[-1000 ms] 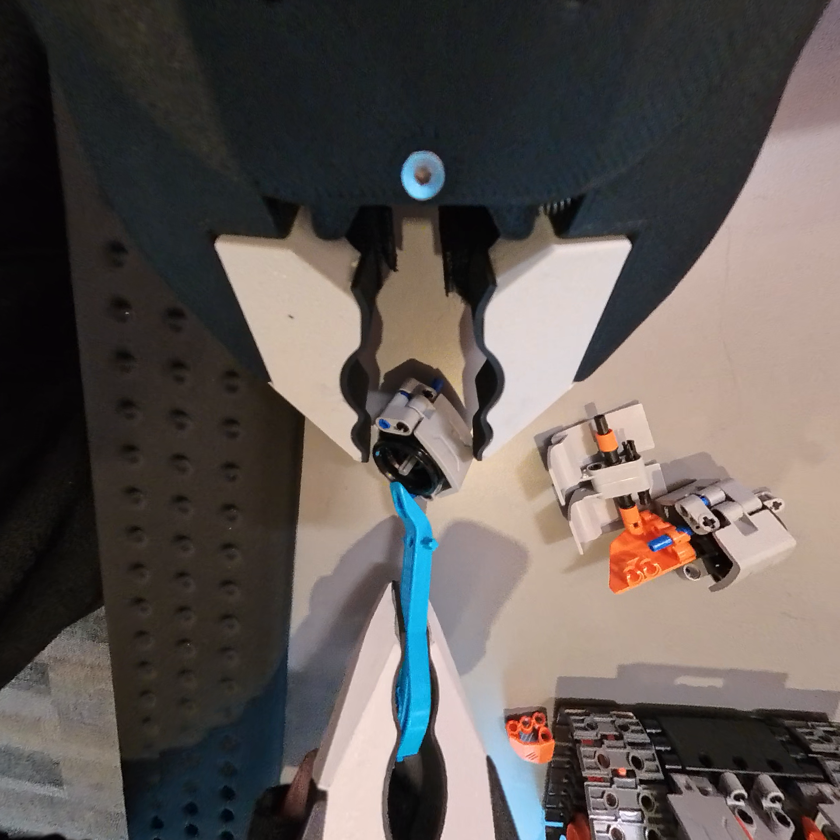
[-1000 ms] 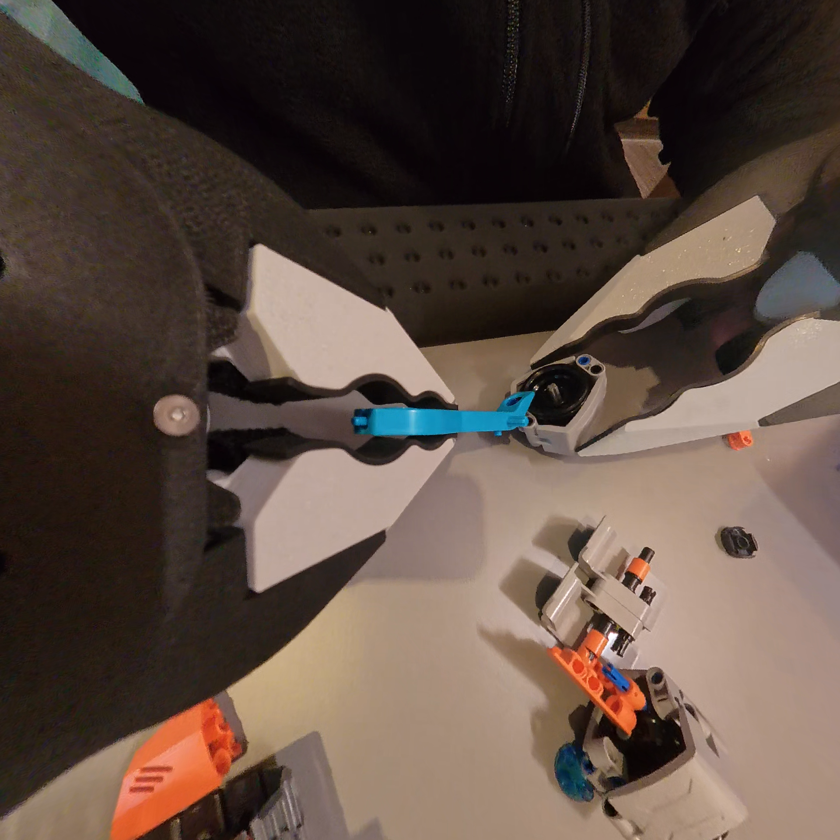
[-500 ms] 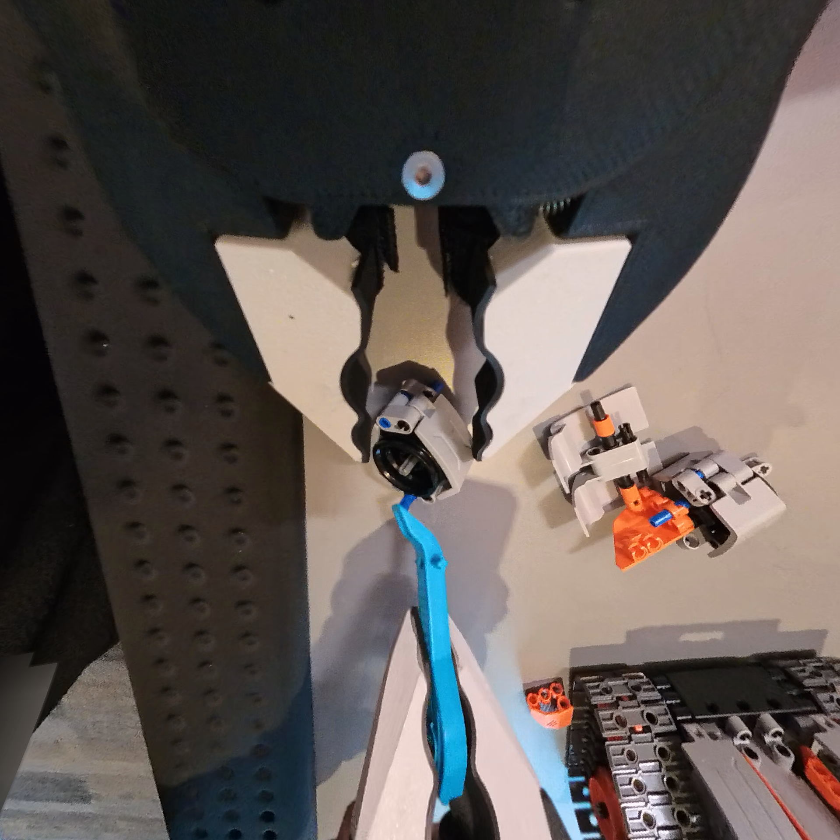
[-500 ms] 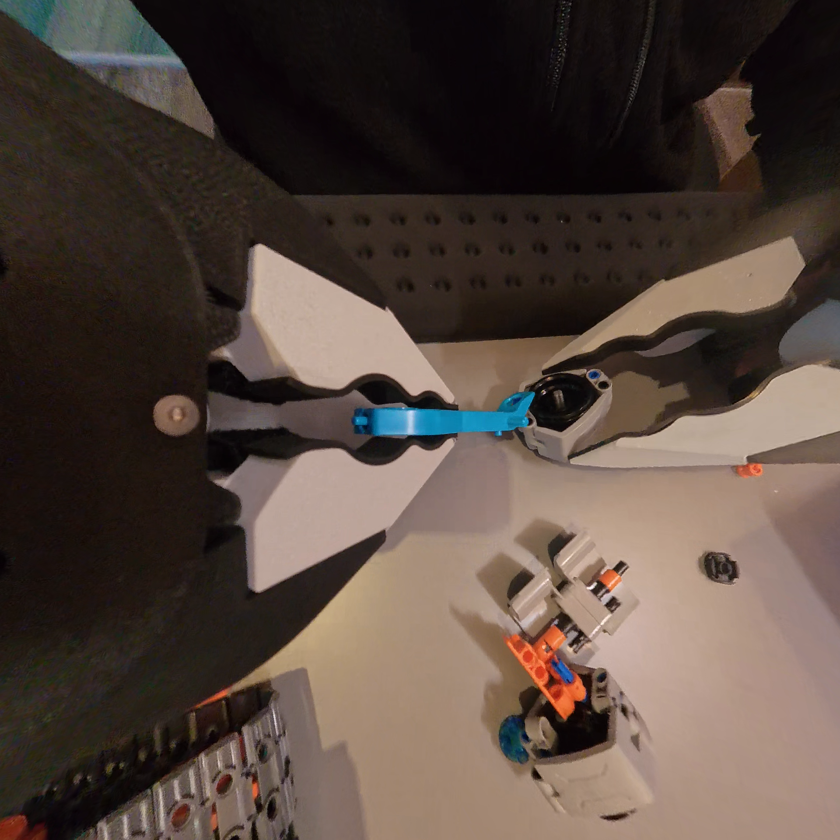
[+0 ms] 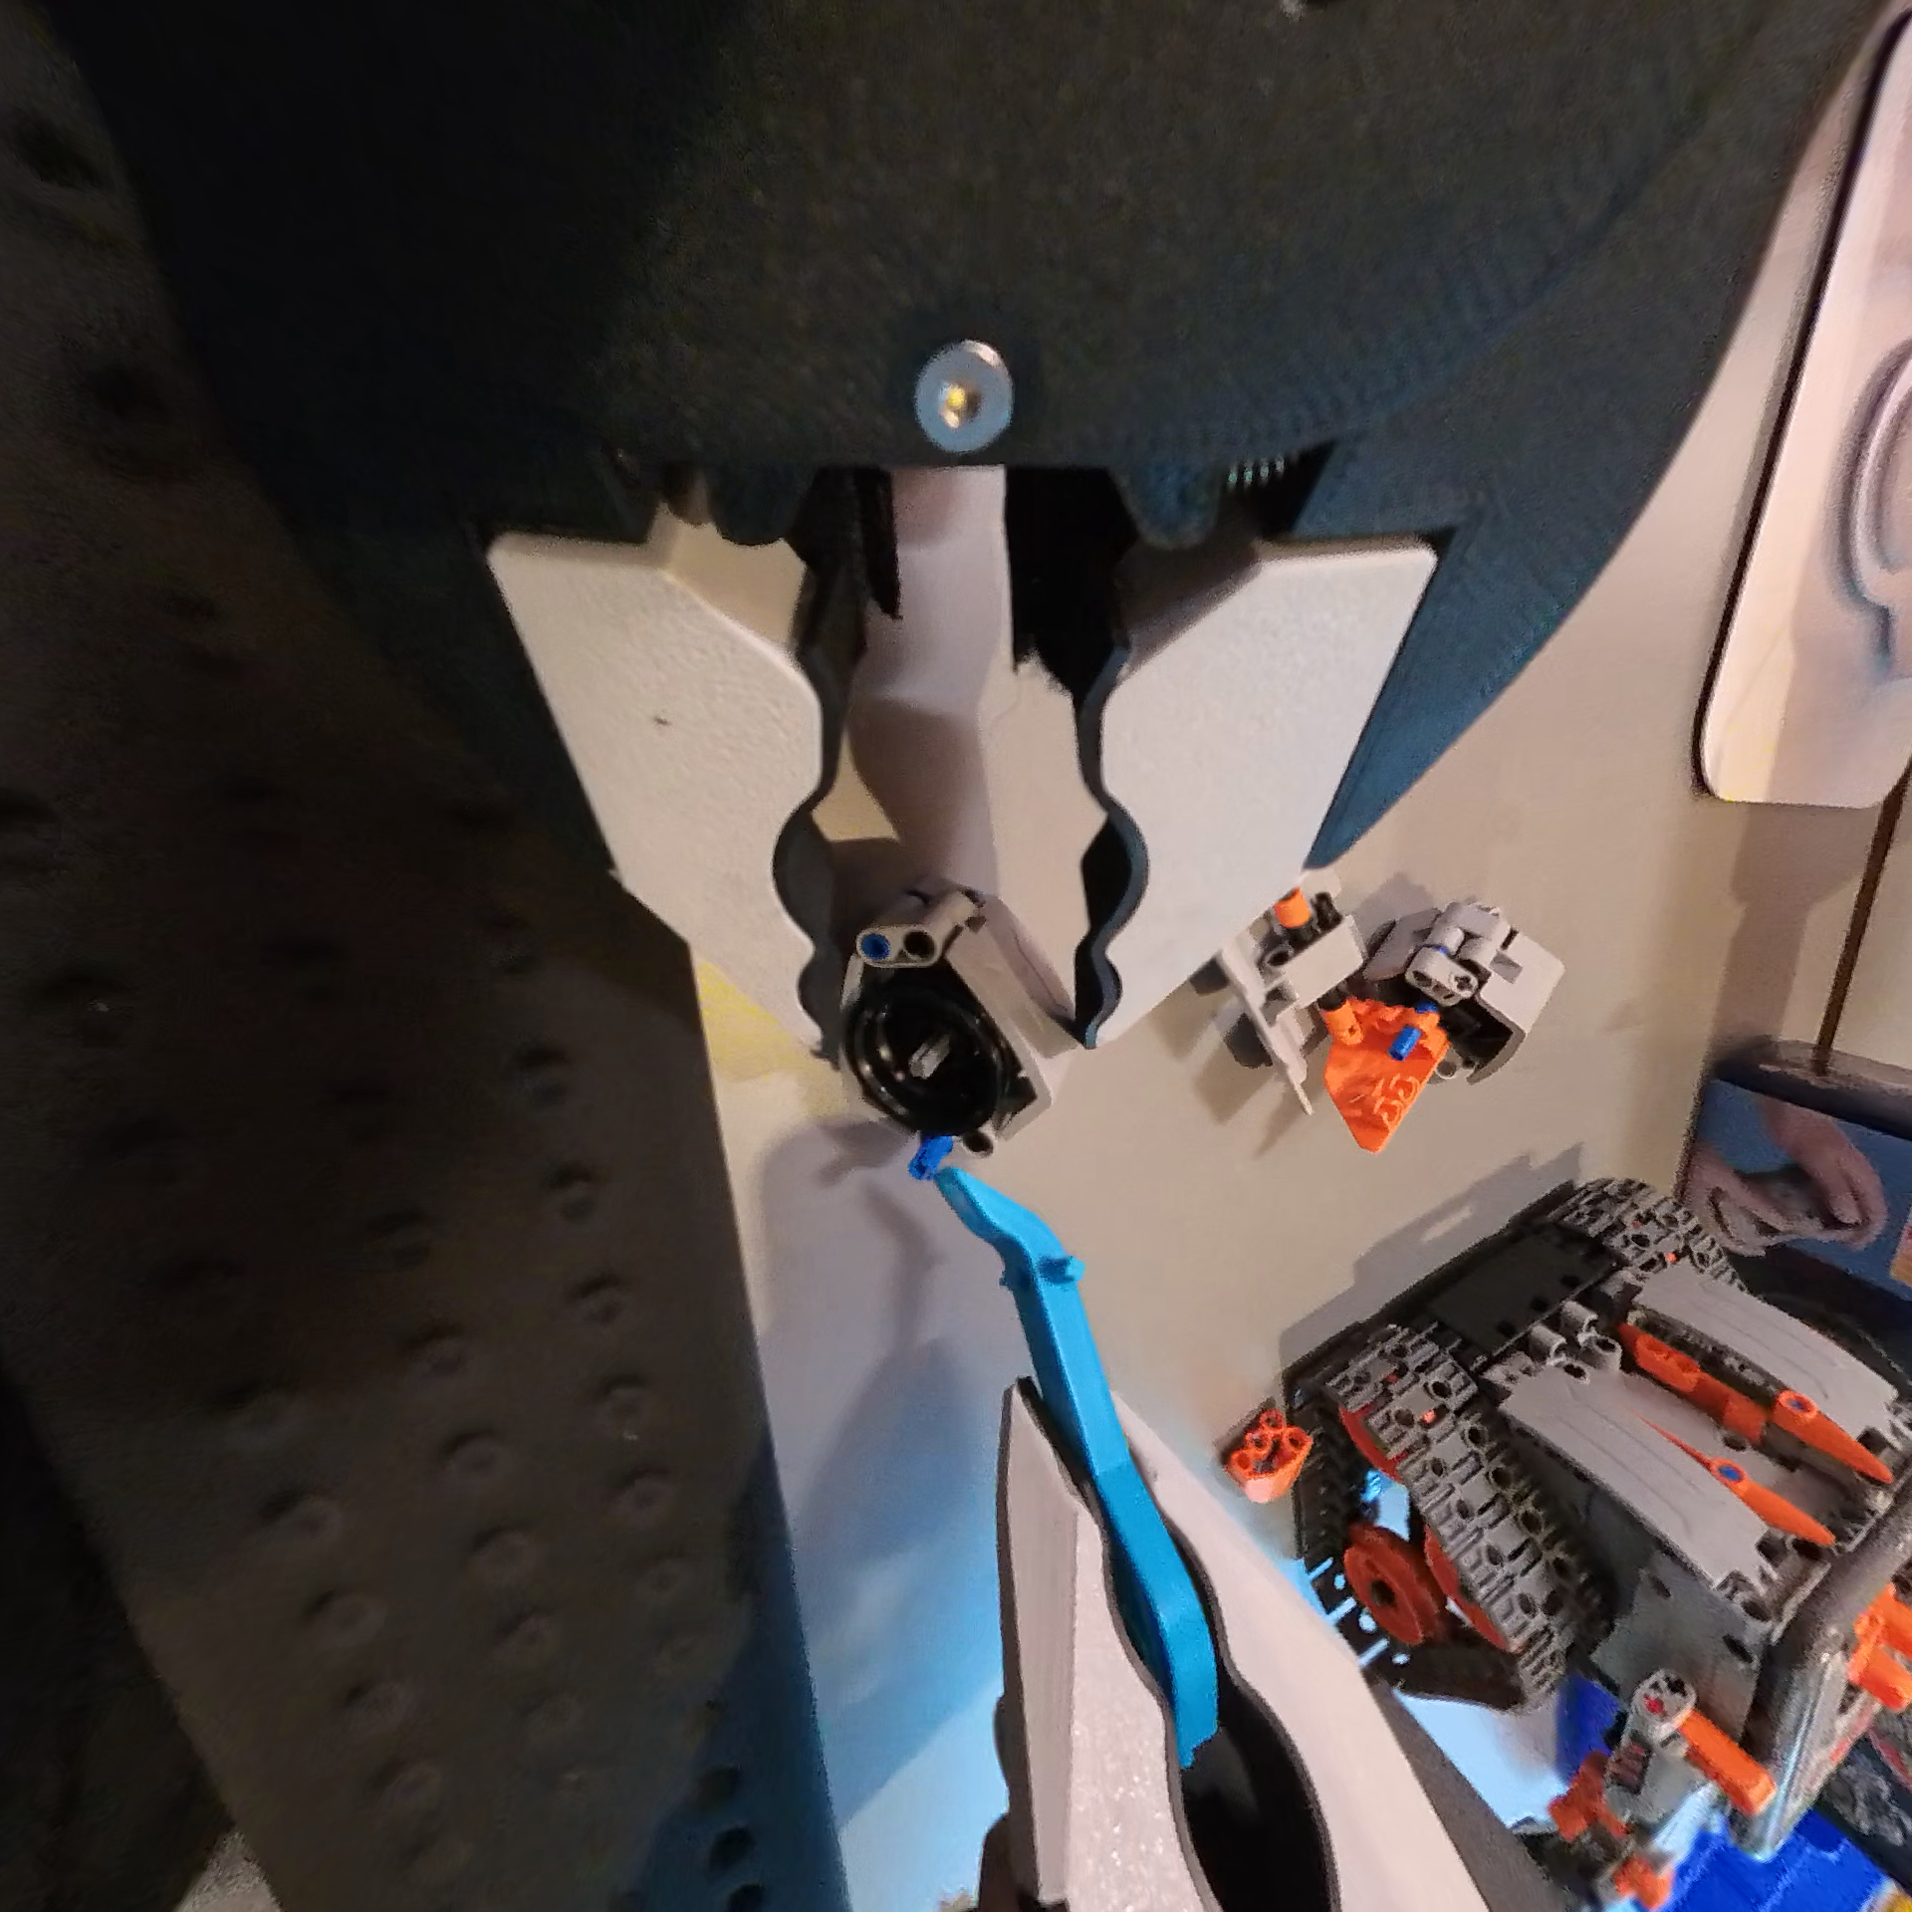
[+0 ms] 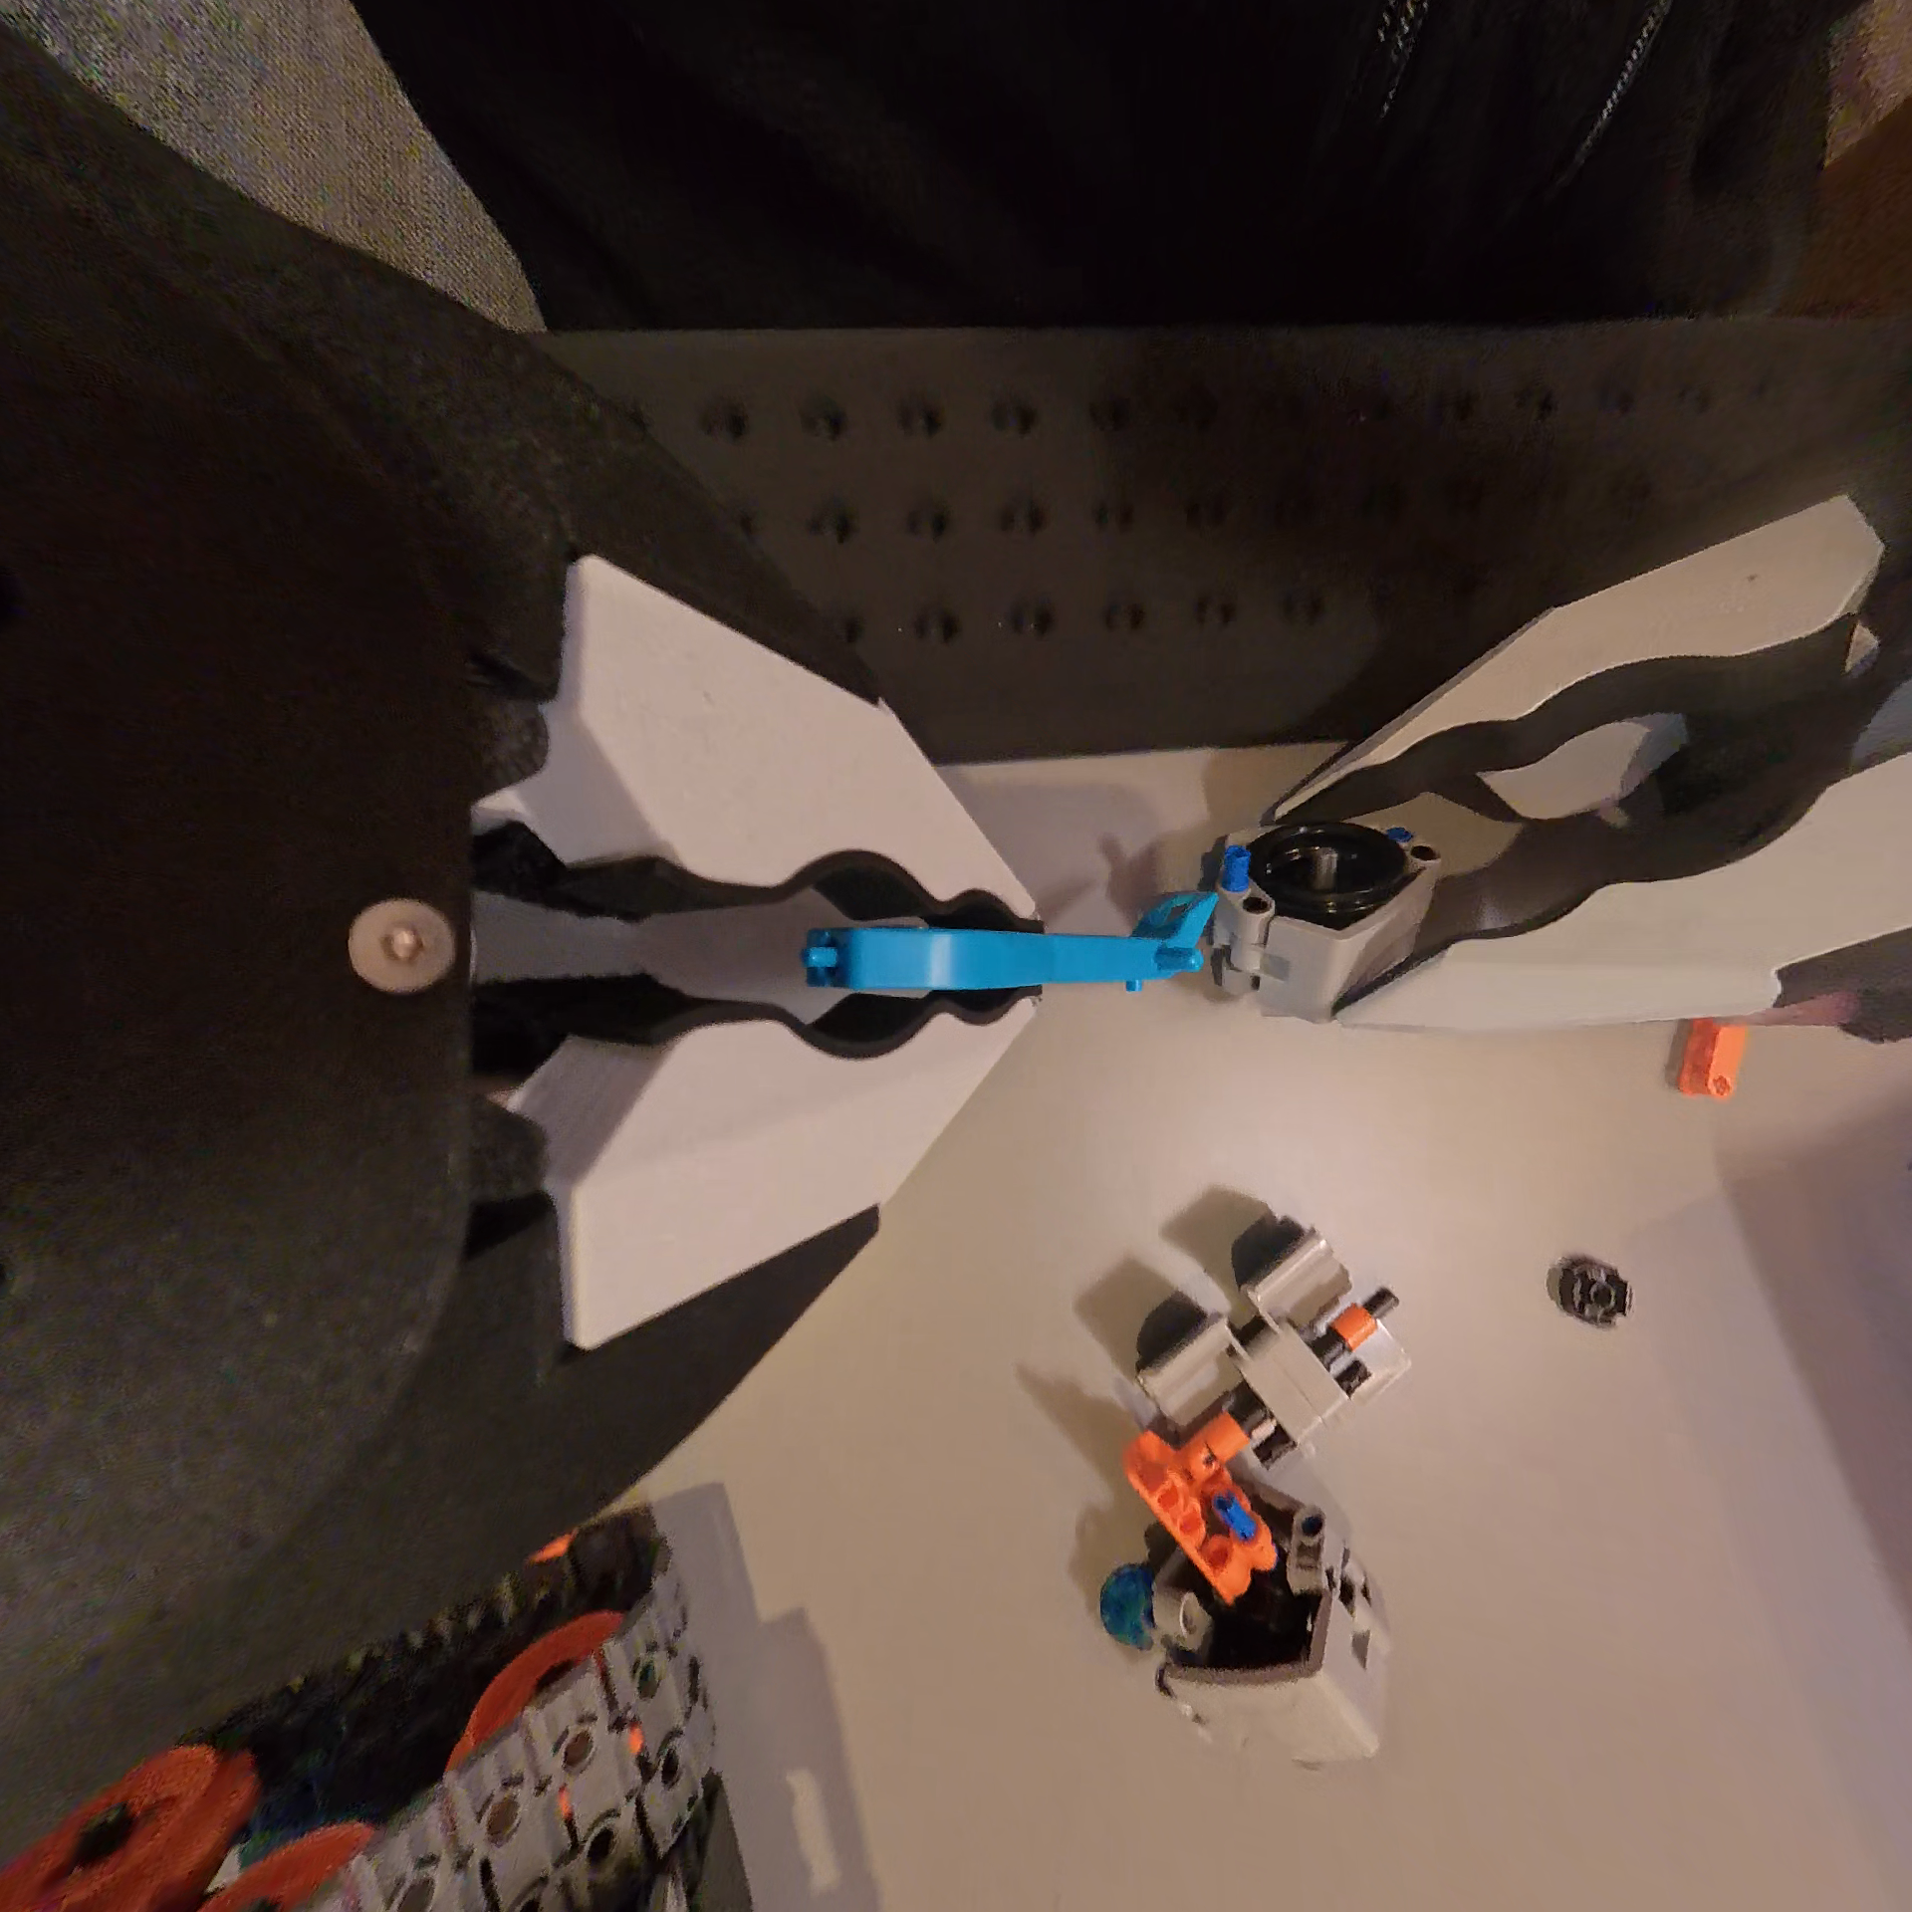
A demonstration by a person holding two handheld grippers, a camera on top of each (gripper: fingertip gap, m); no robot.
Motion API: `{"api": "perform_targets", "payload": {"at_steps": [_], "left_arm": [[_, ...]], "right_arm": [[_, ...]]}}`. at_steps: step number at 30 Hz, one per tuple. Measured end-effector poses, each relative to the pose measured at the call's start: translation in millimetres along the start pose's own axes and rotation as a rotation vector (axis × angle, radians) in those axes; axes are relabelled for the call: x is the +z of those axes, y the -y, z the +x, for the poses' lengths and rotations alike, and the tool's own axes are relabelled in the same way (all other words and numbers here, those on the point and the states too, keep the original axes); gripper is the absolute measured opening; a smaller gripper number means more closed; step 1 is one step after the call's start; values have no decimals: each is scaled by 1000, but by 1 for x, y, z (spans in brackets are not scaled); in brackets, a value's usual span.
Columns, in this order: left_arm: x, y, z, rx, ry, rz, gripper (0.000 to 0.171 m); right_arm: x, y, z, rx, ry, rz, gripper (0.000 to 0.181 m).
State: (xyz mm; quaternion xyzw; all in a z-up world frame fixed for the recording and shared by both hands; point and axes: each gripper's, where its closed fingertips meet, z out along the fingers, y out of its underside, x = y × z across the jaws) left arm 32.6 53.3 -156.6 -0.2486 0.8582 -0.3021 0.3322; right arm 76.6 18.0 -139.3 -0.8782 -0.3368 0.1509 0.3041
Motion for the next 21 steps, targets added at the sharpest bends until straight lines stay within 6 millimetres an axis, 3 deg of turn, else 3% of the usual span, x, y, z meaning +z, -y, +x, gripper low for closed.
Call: {"api": "perform_targets", "payload": {"at_steps": [2, 5, 9, 11, 18, 21], "left_arm": [[-4, -2, 2, 9, 5, -6, 45], [-10, -8, 4, -49, -17, -15, 62], [-17, -8, 12, -231, -162, -35, 63], [-19, -8, 10, -241, -169, -51, 65], [-10, -11, 22, -193, -196, -101, 32], [-7, -10, 19, -197, -161, -80, 31]], "right_arm": [[1, 2, -4, 1, 6, 22, 5], [2, 7, -8, -12, -8, 45, 5], [7, 8, -14, -20, -1, 55, 5], [8, 6, -12, -30, -22, 50, 5], [11, 8, -15, -34, -44, 79, 5], [11, 9, -16, -25, -53, 97, 5]]}}
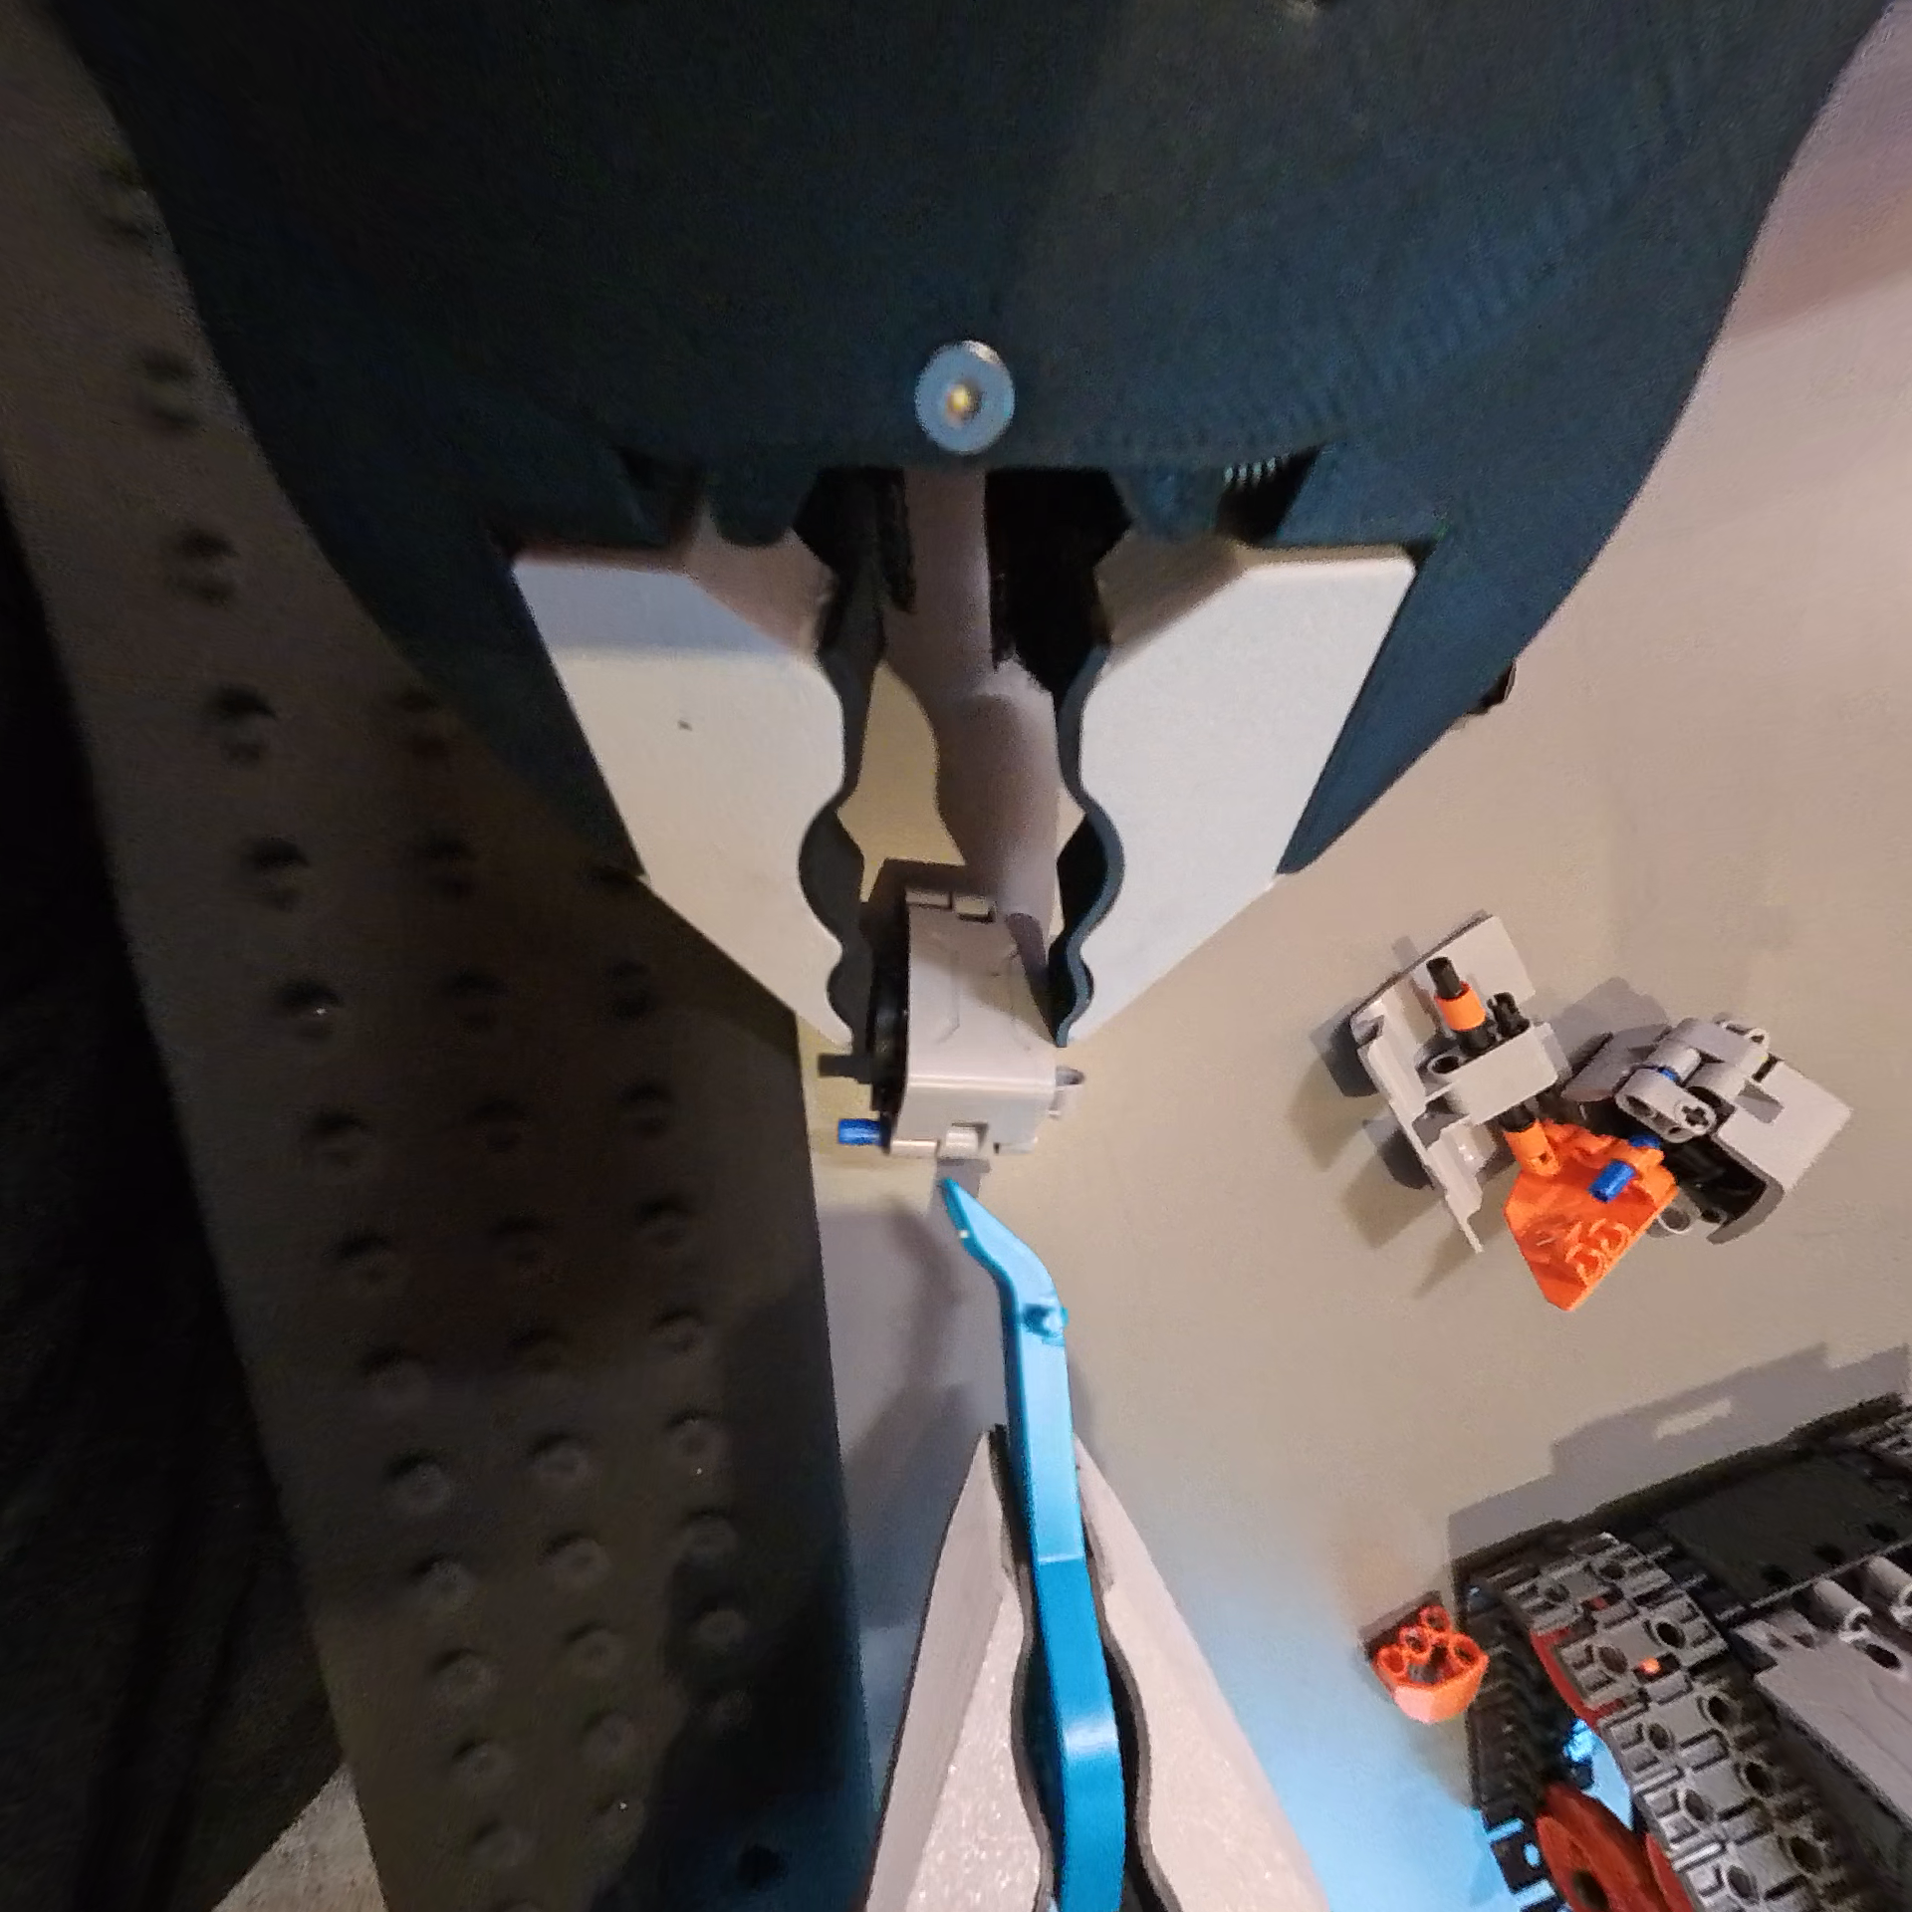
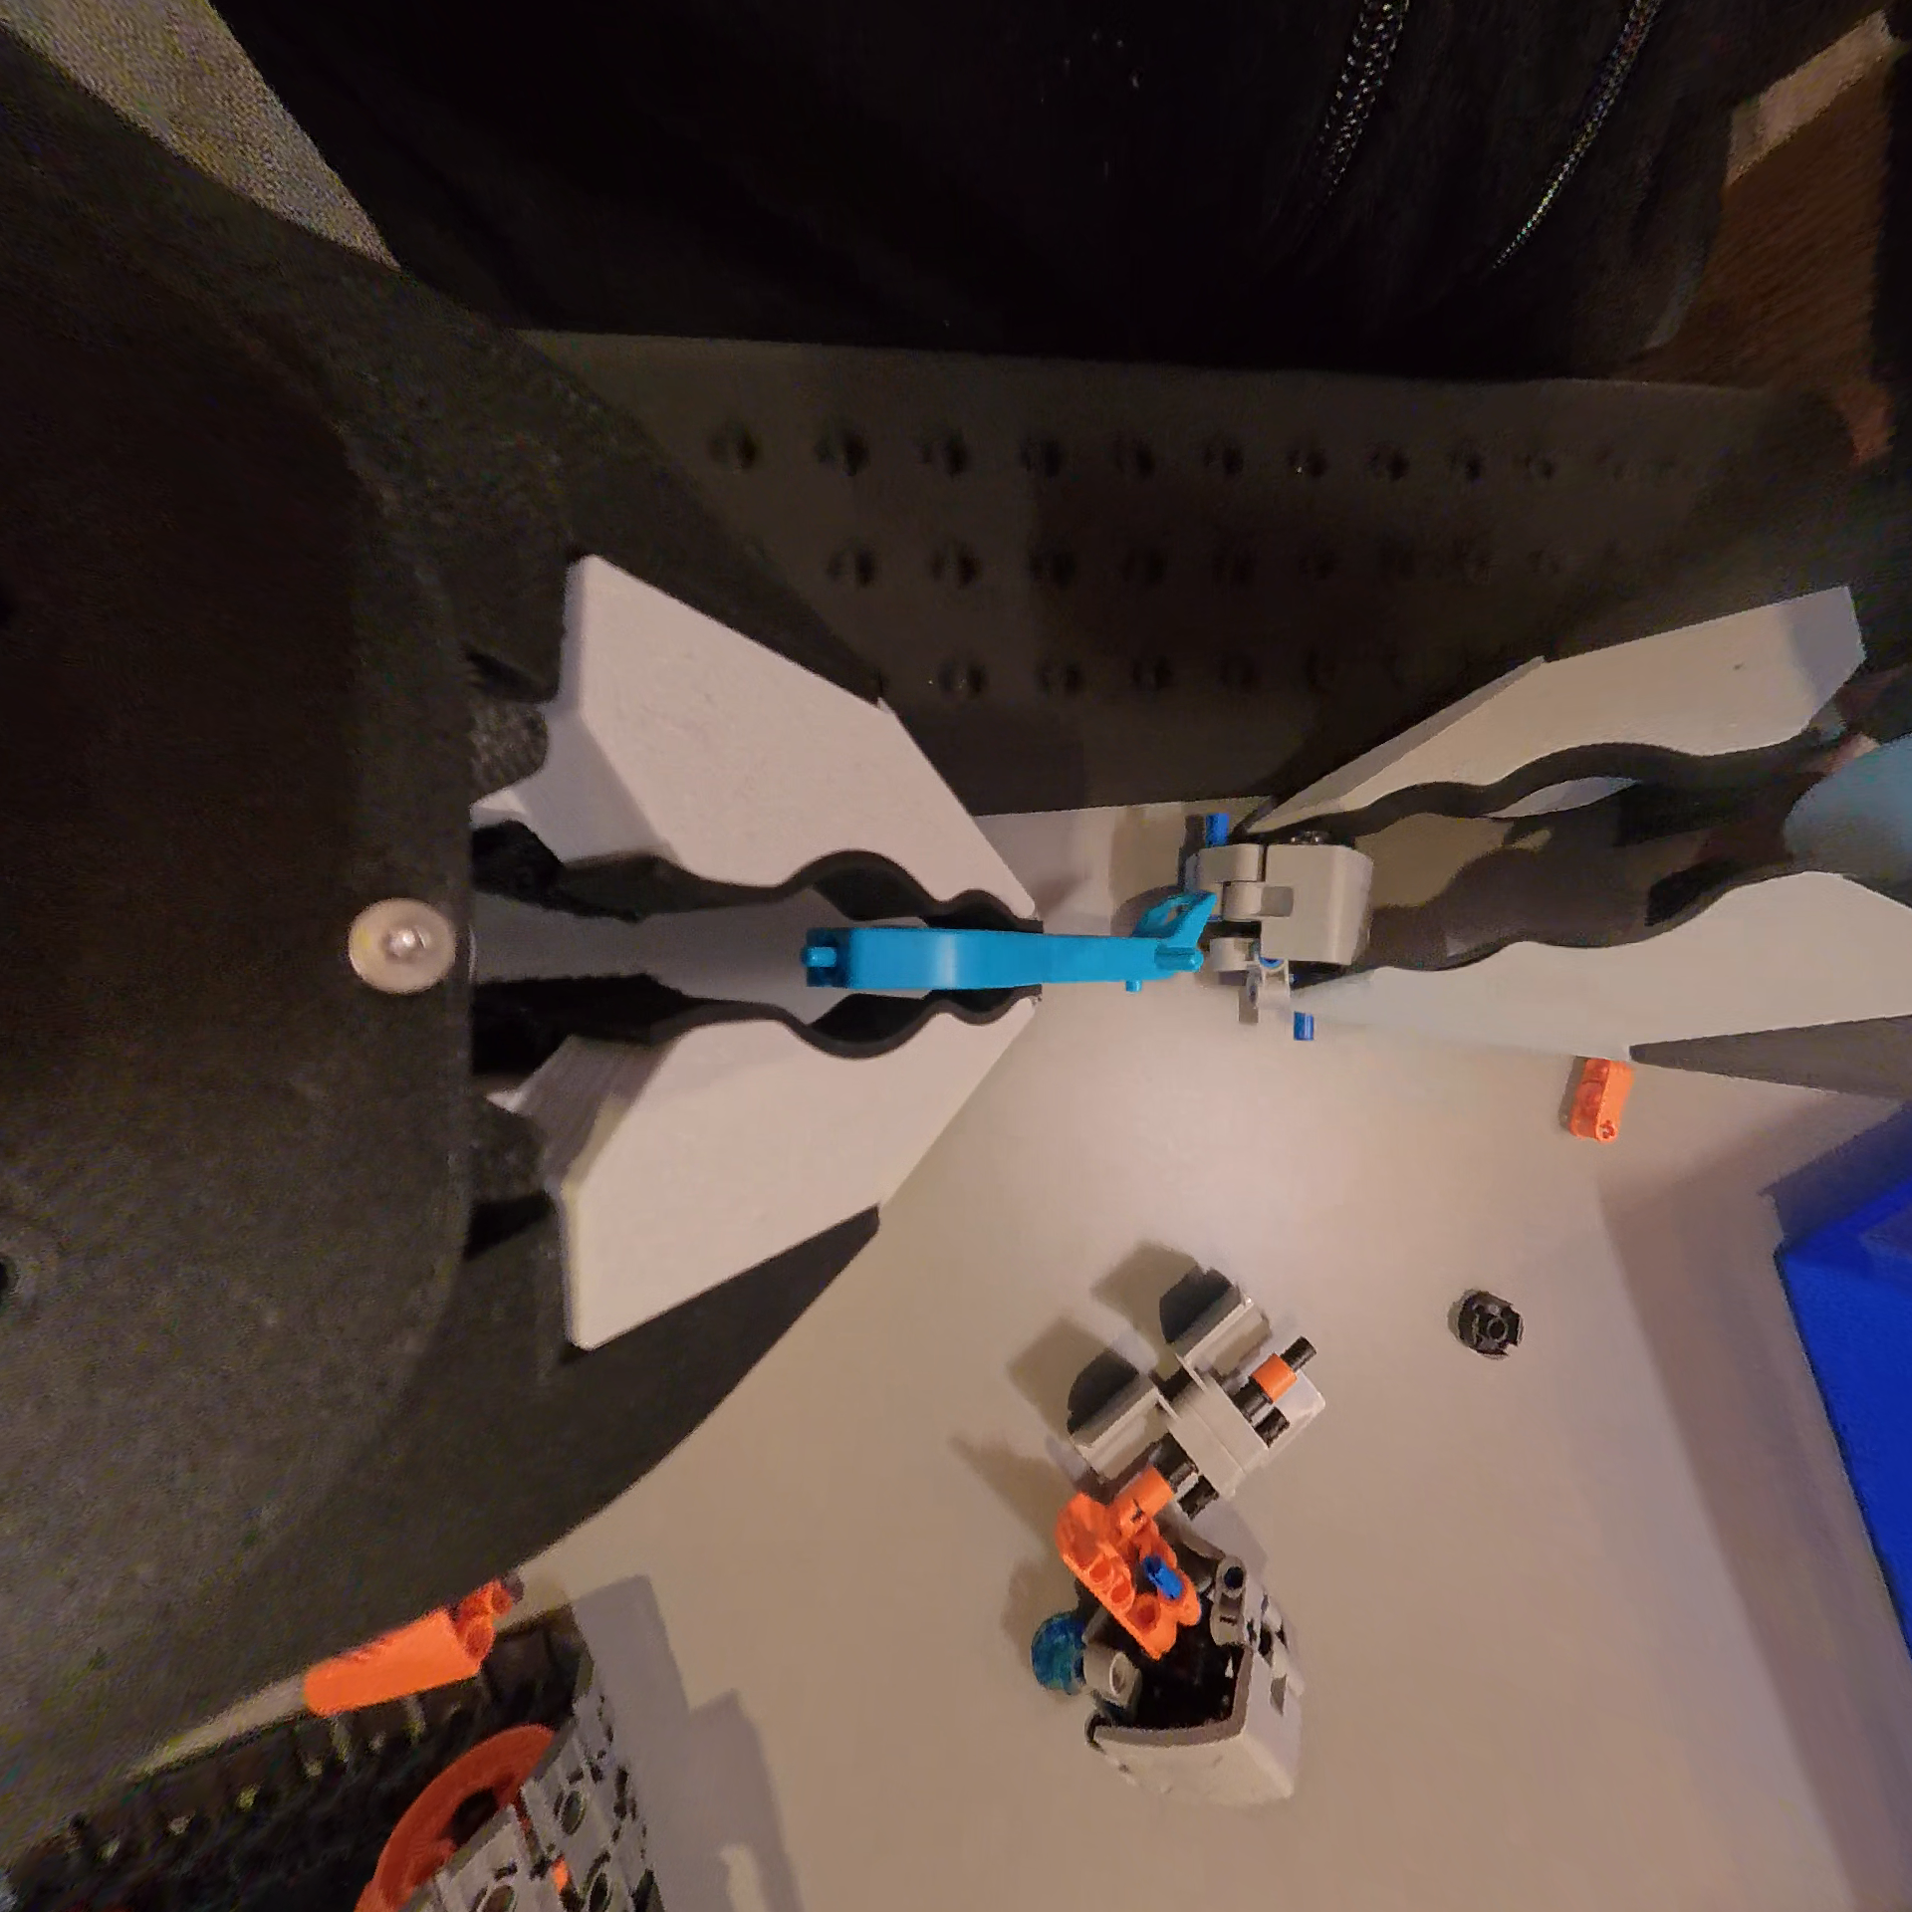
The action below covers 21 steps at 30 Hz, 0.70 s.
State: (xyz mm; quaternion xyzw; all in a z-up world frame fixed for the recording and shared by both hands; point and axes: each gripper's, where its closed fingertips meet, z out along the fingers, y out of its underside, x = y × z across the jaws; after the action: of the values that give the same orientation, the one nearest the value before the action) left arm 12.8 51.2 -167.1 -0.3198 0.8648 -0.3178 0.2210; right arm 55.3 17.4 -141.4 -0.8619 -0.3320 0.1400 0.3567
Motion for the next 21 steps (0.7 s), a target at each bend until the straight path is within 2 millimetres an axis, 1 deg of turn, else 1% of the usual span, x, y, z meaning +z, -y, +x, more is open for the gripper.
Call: {"api": "perform_targets", "payload": {"at_steps": [6, 11, 21], "left_arm": [[0, 0, -5, 17, 50, 38, 31], [-1, 0, -4, 28, 49, 78, 31], [-2, -2, -5, 40, 42, 111, 32]], "right_arm": [[1, 2, 2, 2, -29, 16, 5], [1, 2, 5, 19, -40, 18, 5], [4, 0, 5, 50, -19, 33, 5]]}}
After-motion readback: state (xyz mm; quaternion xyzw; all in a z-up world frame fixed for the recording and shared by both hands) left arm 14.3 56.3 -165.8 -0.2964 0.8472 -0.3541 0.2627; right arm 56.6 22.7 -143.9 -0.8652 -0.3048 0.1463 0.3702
